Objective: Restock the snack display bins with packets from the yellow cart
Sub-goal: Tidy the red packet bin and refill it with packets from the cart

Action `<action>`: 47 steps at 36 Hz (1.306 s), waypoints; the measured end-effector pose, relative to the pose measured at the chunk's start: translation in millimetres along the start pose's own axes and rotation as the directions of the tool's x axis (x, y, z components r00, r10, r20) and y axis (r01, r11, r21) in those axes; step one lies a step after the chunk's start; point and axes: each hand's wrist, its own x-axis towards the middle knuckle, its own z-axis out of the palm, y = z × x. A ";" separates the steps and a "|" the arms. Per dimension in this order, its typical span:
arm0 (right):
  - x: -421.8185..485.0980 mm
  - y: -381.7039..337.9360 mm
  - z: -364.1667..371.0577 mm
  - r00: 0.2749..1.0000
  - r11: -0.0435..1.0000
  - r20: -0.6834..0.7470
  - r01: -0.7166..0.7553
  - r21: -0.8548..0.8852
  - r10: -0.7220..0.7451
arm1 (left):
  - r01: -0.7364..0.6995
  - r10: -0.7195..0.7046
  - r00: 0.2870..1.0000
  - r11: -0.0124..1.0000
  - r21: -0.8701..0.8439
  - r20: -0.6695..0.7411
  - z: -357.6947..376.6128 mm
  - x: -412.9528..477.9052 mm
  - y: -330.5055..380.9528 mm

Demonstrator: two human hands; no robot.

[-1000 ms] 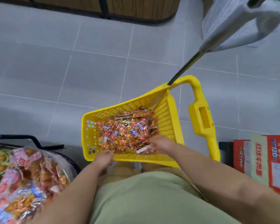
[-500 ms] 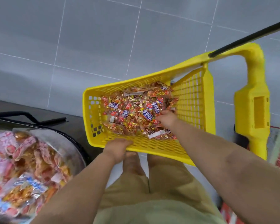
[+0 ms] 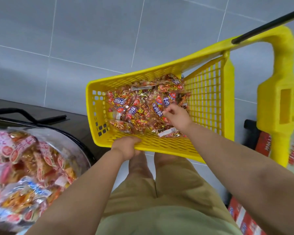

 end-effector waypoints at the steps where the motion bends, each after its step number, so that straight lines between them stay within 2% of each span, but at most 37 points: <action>1: -5.5 -3.0 -5.4 1.000 0.997 0.005 0.030 0.070 -0.030 | 0.027 -0.022 0.999 0.993 -0.115 0.042 -4.2 1.6 0.3; 2: -10.6 -5.7 -11.0 0.998 0.989 0.014 0.053 0.136 -0.055 | 0.051 -0.028 0.995 0.968 -0.244 0.094 -9.8 2.6 0.3; 4: -19.4 -11.3 -20.3 0.995 0.966 0.070 0.046 0.255 -0.066 | 0.089 -0.013 0.988 0.858 -0.505 0.151 -25.3 1.3 1.3; 6: -26.1 -17.0 -24.4 0.987 0.945 0.152 -0.004 0.328 -0.049 | 0.103 -0.012 0.992 0.668 -0.737 0.127 -41.1 -2.1 3.3; 8: -28.1 -22.5 -22.2 0.966 0.904 0.254 -0.069 0.422 -0.045 | 0.094 -0.019 0.995 0.408 -0.908 0.094 -54.1 -5.5 4.2; 10: -28.1 -29.6 -15.3 0.943 0.873 0.329 -0.126 0.471 -0.042 | 0.075 0.050 0.995 0.114 -0.991 0.081 -63.6 -8.1 3.6; 11: -27.6 -33.4 -11.4 0.936 0.880 0.350 -0.134 0.456 -0.039 | 0.066 0.081 0.995 0.008 -0.998 0.066 -66.7 -8.4 2.7; 13: -26.1 -39.4 -4.8 0.927 0.920 0.375 -0.121 0.373 -0.030 | 0.051 0.098 0.994 -0.094 -0.994 0.041 -69.3 -8.4 0.1; 16: -19.1 -39.9 3.6 0.933 0.940 0.359 -0.109 0.324 -0.016 | 0.023 0.067 0.998 -0.177 -0.984 0.012 -66.8 -4.9 -5.5; 17: -15.6 -39.2 5.9 0.955 0.929 0.295 -0.112 0.353 0.003 | 0.013 0.038 0.999 -0.196 -0.981 0.005 -65.0 -3.2 -6.8; 19: -2.6 -33.0 9.5 0.994 0.929 0.027 -0.107 0.355 0.104 | -0.005 -0.070 0.998 -0.223 -0.975 0.011 -61.4 -0.6 -7.2; 21: 16.7 -22.3 10.6 0.940 0.952 -0.254 -0.163 0.259 0.229 | -0.003 -0.183 0.982 -0.233 -0.973 0.041 -55.4 2.4 -8.7; 23: 32.6 -12.9 9.4 0.887 0.956 -0.362 -0.247 0.155 0.288 | 0.003 -0.239 0.969 -0.215 -0.977 0.056 -48.4 3.7 -9.6; 26: 43.9 -7.4 9.9 0.904 0.957 -0.318 -0.285 0.046 0.285 | 0.002 -0.284 0.957 -0.208 -0.978 0.063 -39.7 4.7 -11.6; 30: 49.4 -3.4 6.8 0.937 0.965 -0.240 -0.263 -0.010 0.253 | -0.024 -0.344 0.937 -0.225 -0.974 0.056 -35.0 7.0 -16.0; 33: 44.8 -1.1 3.5 0.962 0.974 -0.163 -0.224 -0.025 0.217 | -0.042 -0.385 0.922 -0.193 -0.980 0.036 -36.0 7.5 -20.7; 37: 21.6 -1.0 -3.0 0.979 0.987 -0.136 -0.140 0.077 0.149 | -0.080 -0.426 0.904 -0.102 -0.992 -0.029 -41.2 5.2 -25.6; 41: -7.2 -2.7 -13.6 0.983 0.987 -0.177 -0.007 0.161 0.036 | -0.083 -0.398 0.916 -0.076 -0.994 -0.046 -46.6 0.2 -29.3; 44: -24.9 -9.9 -20.3 0.997 0.940 -0.050 -0.032 0.340 0.053 | -0.077 -0.366 0.929 -0.053 -0.996 -0.052 -50.2 -3.2 -28.3; 47: -33.8 -22.3 -14.7 0.994 0.938 0.104 -0.064 0.341 0.030 | -0.044 -0.321 0.947 -0.047 -0.998 -0.027 -55.0 -7.0 -22.7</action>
